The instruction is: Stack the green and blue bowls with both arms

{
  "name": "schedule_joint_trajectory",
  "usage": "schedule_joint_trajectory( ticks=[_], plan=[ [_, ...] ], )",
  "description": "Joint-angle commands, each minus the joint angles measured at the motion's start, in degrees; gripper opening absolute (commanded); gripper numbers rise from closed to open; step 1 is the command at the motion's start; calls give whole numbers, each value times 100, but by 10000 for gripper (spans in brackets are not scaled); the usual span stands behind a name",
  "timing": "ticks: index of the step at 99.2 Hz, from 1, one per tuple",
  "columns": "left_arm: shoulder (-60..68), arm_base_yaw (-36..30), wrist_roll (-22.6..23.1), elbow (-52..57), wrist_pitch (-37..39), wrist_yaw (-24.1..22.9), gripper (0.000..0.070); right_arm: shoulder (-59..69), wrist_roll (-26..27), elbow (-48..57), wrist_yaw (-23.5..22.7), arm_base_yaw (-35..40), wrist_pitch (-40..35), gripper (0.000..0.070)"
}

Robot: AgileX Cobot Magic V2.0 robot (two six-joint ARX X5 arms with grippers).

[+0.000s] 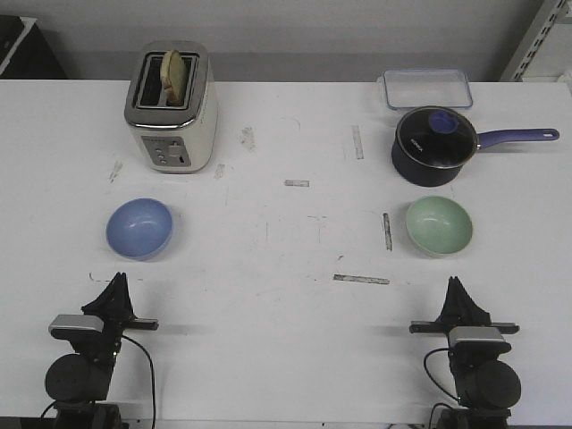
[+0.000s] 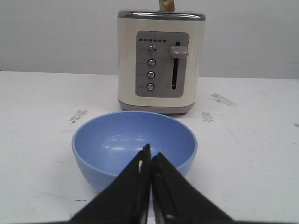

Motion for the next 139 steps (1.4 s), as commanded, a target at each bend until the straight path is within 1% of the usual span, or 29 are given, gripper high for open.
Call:
schedule_joint_trajectory(
  ticks=[1,39,47,64,76,92,114,126,139],
  plan=[
    [-11,7,48,-122,68,-15,2,-2,74,-13,0,2,94,12],
    [-11,7,48,-122,68,-15,2,0,63,-9,4,-2,90,9],
    [-11,7,48,-122,68,-15,2,0,61,24,66,2,72,6],
    [-11,7,48,-122,68,-15,2,50,-15,415,428,2,-450,6],
    [-11,7,48,-122,68,-15,2,271,-116,748,431,2,-769,6],
    [-11,7,48,-122,68,-13,2,857,-111,1163,382,2,-966,6],
    [-11,7,48,-122,68,-15,2,2041,-94,1808,223,2,-990,6],
    [-11,7,48,-122,68,-13,1,2798,-87,2240,17,2,-992,6],
    [-11,7,48,-122,68,-15,2,3692,57,2736,-308,-2,-997,6]
  ],
)
